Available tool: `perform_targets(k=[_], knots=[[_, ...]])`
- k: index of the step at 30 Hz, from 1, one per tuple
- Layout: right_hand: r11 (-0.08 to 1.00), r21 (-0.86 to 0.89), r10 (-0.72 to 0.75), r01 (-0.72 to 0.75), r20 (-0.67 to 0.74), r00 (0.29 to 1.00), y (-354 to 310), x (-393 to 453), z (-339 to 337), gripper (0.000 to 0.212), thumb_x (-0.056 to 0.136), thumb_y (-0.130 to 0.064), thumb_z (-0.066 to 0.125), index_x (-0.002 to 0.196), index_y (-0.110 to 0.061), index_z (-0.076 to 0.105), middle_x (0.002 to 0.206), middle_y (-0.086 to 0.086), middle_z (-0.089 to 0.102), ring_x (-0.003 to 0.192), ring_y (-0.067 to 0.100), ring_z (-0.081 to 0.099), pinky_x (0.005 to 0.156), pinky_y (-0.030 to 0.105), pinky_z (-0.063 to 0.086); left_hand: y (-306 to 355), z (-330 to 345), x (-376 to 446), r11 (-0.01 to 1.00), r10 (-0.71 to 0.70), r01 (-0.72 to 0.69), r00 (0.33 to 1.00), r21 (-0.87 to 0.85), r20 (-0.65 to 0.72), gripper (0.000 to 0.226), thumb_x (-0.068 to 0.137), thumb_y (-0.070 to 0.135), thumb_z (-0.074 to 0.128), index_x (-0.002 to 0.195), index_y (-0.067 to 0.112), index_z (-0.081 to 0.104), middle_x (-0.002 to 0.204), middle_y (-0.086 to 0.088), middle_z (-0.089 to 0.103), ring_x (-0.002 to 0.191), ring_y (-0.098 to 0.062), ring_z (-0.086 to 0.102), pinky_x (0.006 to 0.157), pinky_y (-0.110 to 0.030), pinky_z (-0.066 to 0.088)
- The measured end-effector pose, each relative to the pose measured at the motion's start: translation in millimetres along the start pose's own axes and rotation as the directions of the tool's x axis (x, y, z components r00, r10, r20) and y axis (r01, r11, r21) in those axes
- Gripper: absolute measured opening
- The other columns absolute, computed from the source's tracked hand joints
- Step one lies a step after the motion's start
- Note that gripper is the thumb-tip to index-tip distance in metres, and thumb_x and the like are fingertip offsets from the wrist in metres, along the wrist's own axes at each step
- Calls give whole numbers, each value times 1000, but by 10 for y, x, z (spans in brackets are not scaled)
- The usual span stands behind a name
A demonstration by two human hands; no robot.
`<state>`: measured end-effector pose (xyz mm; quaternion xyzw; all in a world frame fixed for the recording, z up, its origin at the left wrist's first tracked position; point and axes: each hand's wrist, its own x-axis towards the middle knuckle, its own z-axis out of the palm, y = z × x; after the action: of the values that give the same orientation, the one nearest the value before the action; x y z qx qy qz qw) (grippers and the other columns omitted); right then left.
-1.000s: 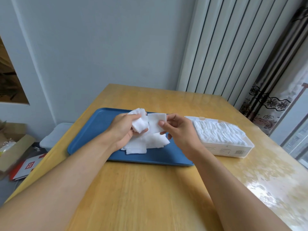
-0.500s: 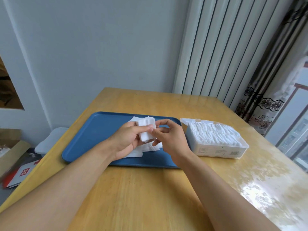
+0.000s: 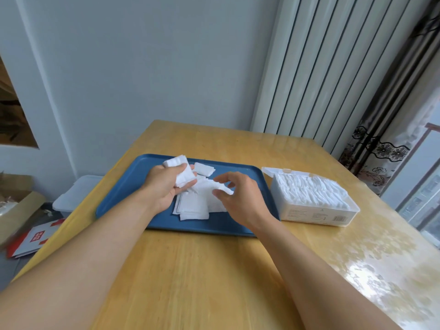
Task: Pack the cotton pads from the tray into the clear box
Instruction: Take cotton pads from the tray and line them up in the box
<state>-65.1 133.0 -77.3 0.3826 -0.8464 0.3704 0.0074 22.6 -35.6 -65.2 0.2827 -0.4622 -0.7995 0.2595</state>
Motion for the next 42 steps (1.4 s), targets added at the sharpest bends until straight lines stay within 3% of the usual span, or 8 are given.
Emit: perform_targets(k=[4,9,14,18,23,29,31,42], knots=[[965,-209,-118,157,186,975,-100,69,87,49,97,-17,56,145,-27,53,143,-8,56,128,17,44,99,32,43,-53,-33,38,995,26,-22,999,93,-38,9,102,5,57,107,2,64,109,-14,74,97,-27,73,72,-36,64],[932,-325,-81,159,240,967,-116,216,168,40,96,-18,51,135,-24,62,133,-2,63,123,23,48,95,41,48,-17,-37,79,996,51,-46,996,74,-70,14,104,8,54,115,3,63,112,-9,75,104,-29,73,72,-38,65],[987,-158,-5,24,121,993,-65,303,183,30,104,-24,50,126,-27,70,121,-2,70,117,19,57,90,35,48,2,-52,78,999,37,-34,994,25,-100,18,105,3,45,119,5,56,119,-16,71,111,-35,68,81,-43,62],[998,47,-29,33,-94,995,-112,246,-77,17,103,-26,55,107,-25,72,98,-12,71,90,5,62,70,26,46,18,-66,84,986,122,-113,991,120,-63,23,105,5,48,127,8,55,120,-12,71,109,-30,69,81,-39,62],[973,53,-231,226,126,965,-168,55,-351,20,103,-18,57,112,-25,73,98,-18,70,83,-16,56,70,7,40,-25,55,-78,933,117,-158,983,325,142,13,100,13,62,109,11,72,110,-12,76,85,-22,73,69,-26,61],[970,211,-121,120,-5,993,-80,0,-296,11,94,-20,70,104,-23,66,85,-11,66,78,5,56,67,21,44,-85,202,-253,933,-42,-83,940,349,338,30,106,24,52,118,3,69,112,-19,75,96,-28,72,89,-45,59],[953,289,-83,91,-38,996,-74,-10,-286,10,93,-21,72,98,-24,65,81,-8,68,70,7,55,66,26,45,-80,213,-279,949,-78,-37,933,312,350,35,107,28,49,118,1,68,110,-21,74,97,-30,72,83,-48,62],[916,400,-17,40,-61,998,-23,13,-287,14,90,-23,75,88,-31,64,73,-10,67,60,3,49,58,23,43,-143,269,-318,957,-183,65,891,281,417,51,108,41,40,130,2,63,123,-24,70,113,-43,68,98,-58,54]])
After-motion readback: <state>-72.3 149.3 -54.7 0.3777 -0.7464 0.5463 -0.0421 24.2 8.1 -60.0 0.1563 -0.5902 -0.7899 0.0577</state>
